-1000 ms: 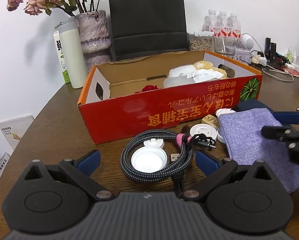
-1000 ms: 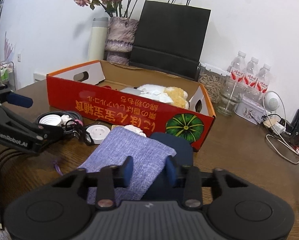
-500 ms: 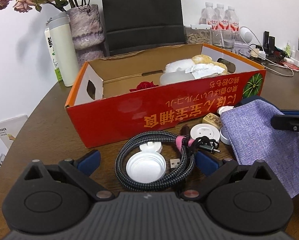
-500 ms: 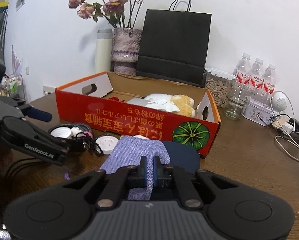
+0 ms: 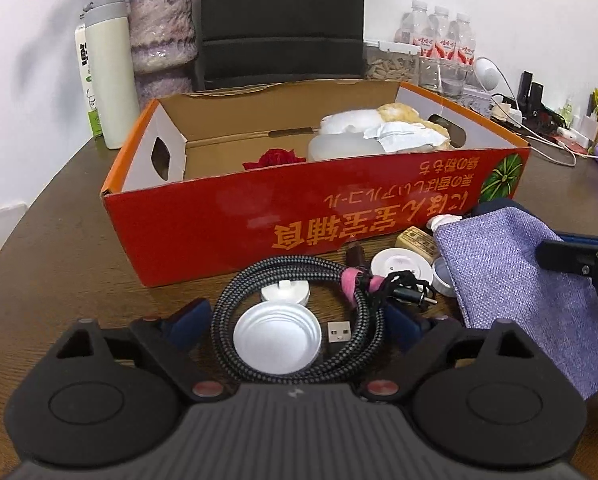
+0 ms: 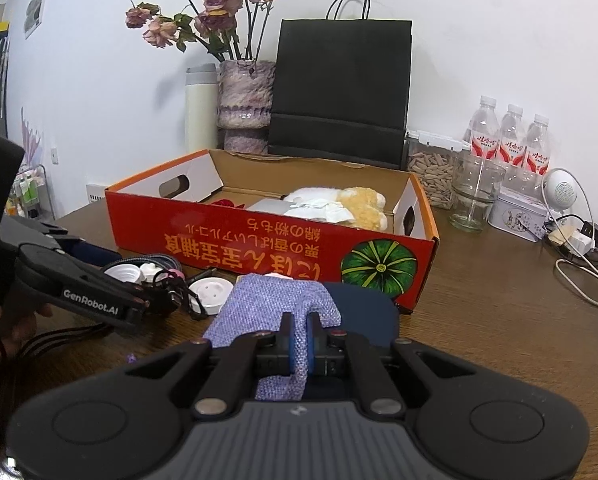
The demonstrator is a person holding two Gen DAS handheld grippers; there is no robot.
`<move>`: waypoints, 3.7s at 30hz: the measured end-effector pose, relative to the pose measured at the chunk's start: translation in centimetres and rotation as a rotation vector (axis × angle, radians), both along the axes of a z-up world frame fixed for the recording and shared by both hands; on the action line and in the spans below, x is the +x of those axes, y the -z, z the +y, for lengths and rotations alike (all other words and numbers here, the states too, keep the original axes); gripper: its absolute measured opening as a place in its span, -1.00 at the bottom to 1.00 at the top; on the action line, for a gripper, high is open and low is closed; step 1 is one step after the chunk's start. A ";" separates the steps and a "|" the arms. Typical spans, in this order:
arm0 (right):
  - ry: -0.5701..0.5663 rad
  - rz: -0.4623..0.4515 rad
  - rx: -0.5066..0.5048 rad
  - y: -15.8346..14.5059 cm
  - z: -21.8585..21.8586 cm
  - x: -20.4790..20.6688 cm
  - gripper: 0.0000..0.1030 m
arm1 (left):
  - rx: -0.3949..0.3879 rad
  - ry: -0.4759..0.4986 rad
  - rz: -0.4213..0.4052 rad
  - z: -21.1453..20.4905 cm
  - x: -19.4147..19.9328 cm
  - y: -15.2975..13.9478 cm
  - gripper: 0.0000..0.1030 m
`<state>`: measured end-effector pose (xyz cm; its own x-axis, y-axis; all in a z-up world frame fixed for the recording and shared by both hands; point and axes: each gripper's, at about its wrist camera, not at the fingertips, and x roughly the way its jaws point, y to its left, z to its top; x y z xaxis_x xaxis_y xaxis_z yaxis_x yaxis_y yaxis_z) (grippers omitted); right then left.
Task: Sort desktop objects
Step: 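Grasp the braided black-white cable with the left tool while the right tool grasps the purple cloth, then carry cable and purple cloth into the cardboard box and open both tools, then withdraw both tools from the box back over the table items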
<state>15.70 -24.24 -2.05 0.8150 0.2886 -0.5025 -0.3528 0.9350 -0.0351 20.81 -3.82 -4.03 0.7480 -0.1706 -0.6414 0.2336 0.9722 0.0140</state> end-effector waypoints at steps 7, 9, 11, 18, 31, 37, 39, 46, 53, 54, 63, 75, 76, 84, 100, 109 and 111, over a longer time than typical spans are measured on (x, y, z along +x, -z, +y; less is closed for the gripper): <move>0.004 -0.019 0.006 -0.1 -0.1 -0.4 -0.90 | -0.006 0.002 -0.035 -0.2 -0.8 -0.3 0.76; 0.005 -0.027 0.007 -0.2 -0.1 -0.5 -0.90 | -0.006 0.002 -0.054 -0.3 -1.2 -0.5 0.76; 0.009 -0.035 0.012 -0.3 -0.2 -0.7 -0.90 | 0.002 -0.002 -0.076 -0.6 -1.7 -0.8 0.75; -0.004 -0.080 0.048 -1.5 -0.3 -1.7 -0.91 | -0.022 0.003 -0.131 -0.9 -3.4 -2.1 0.75; -0.026 -0.221 0.121 -7.3 -0.3 -2.2 -0.92 | -0.093 0.006 -0.272 -0.5 -5.4 -7.6 0.76; -0.030 -0.291 0.150 -10.2 0.5 -0.5 -0.92 | -0.106 -0.007 -0.328 -0.5 -4.1 -9.8 0.76; -0.032 -0.309 0.165 -11.0 0.8 0.5 -0.92 | -0.107 -0.011 -0.343 -0.6 -3.5 -10.3 0.76; -0.036 -0.330 0.196 -12.6 2.1 4.5 -0.92 | -0.131 -0.050 -0.353 -0.1 0.0 -11.2 0.76; -0.016 -0.254 0.231 -10.5 3.2 10.2 -0.92 | -0.144 -0.085 -0.332 0.3 4.2 -10.3 0.76; -0.012 -0.241 0.233 -10.0 3.2 11.0 -0.92 | -0.143 -0.087 -0.326 0.3 4.7 -10.0 0.76; 0.029 -0.108 0.203 -5.9 2.6 16.8 -0.92 | -0.096 -0.080 -0.242 -0.4 9.8 -6.9 0.76; 0.080 -0.017 0.106 -3.0 1.9 19.0 -0.80 | -0.039 -0.082 -0.139 -0.4 12.4 -4.7 0.77; 0.087 -0.011 0.103 -2.9 1.9 19.0 -0.72 | -0.037 -0.082 -0.132 -0.5 12.5 -4.5 0.77; 0.101 -0.039 0.054 -3.2 2.0 18.2 0.40 | -0.026 -0.099 -0.183 -0.5 11.8 -4.9 1.00; 0.071 -0.080 0.009 -3.8 1.4 15.1 0.97 | -0.038 -0.103 -0.243 -0.7 10.0 -5.2 1.00; 0.077 -0.095 0.015 -4.1 0.7 13.1 0.99 | -0.049 -0.114 -0.295 -0.5 7.5 -5.6 1.00; 0.079 -0.096 0.015 -4.1 0.6 12.4 0.99 | -0.051 -0.120 -0.299 -0.3 6.8 -5.6 1.00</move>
<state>28.09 -23.67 2.08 0.8796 0.2288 -0.4170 -0.2741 0.9603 -0.0513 27.56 -4.12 1.59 0.9187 -0.0962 -0.3831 0.1105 0.9938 0.0155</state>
